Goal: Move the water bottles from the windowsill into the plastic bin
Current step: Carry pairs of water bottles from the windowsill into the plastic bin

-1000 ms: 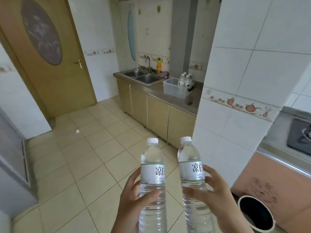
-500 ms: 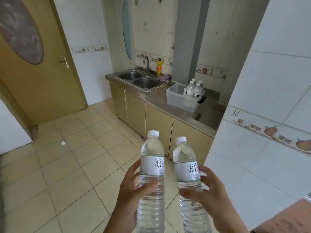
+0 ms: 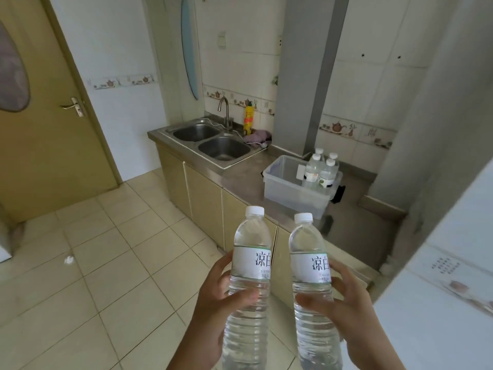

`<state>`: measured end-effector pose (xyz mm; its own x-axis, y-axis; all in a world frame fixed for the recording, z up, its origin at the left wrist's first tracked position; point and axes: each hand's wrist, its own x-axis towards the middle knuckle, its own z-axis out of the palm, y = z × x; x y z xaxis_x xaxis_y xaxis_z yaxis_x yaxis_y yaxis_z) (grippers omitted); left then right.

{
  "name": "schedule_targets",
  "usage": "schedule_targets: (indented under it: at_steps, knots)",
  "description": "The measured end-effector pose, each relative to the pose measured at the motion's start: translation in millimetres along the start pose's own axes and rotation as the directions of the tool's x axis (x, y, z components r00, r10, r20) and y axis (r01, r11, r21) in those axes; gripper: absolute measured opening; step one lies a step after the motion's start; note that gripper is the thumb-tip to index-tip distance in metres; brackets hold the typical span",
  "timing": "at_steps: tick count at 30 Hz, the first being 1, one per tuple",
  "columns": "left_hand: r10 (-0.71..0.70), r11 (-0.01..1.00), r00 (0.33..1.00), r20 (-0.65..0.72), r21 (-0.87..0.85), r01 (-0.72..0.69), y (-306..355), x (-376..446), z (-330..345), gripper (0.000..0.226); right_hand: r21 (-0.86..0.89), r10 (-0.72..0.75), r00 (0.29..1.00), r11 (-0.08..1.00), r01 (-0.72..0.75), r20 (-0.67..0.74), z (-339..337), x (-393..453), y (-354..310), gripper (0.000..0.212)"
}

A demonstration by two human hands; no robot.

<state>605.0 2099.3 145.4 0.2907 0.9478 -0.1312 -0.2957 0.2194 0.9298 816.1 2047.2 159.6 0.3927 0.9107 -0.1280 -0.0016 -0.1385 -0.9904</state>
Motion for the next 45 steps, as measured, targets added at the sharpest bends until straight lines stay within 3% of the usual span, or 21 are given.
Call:
schedule_targets:
  at_steps: [8,14,16,21,27,34,38,45]
  knots:
    - [0.006,1.000,0.999,0.045,-0.015,-0.005,19,165,43,0.080,-0.019,-0.022,0.999,1.000,0.021,-0.036,-9,161,-21,0.073]
    - [-0.016,1.000,0.990,0.139,0.028,0.012,26,283,85,0.081,-0.037,-0.076,0.981,0.997,0.070,-0.181,-18,244,-42,0.080]
    - [-0.018,0.999,0.981,0.192,0.040,0.010,27,324,103,0.082,-0.035,-0.103,0.965,0.995,0.097,-0.242,-19,272,-51,0.082]
    - [-0.020,0.999,0.950,0.310,0.031,0.011,29,425,142,0.058,-0.062,-0.170,0.900,0.985,0.158,-0.402,-24,344,-59,0.076]
    - [-0.021,0.982,0.927,0.375,0.184,-0.052,20,528,172,0.066,-0.150,-0.214,0.814,0.976,0.157,-0.540,-29,423,-56,0.080]
    - [-0.013,0.914,0.862,0.507,0.357,-0.196,-5,591,177,0.059,-0.208,-0.233,0.741,0.970,0.127,-0.630,-35,467,-31,0.082]
    - [-0.037,0.908,0.819,0.572,0.362,-0.212,-26,602,164,0.059,-0.247,-0.224,0.736,0.966,0.080,-0.639,-32,471,-13,0.082]
    - [0.064,0.889,0.812,0.581,0.336,-0.310,-56,608,147,0.065,-0.275,-0.210,0.724,0.961,0.029,-0.657,-29,477,8,0.079]
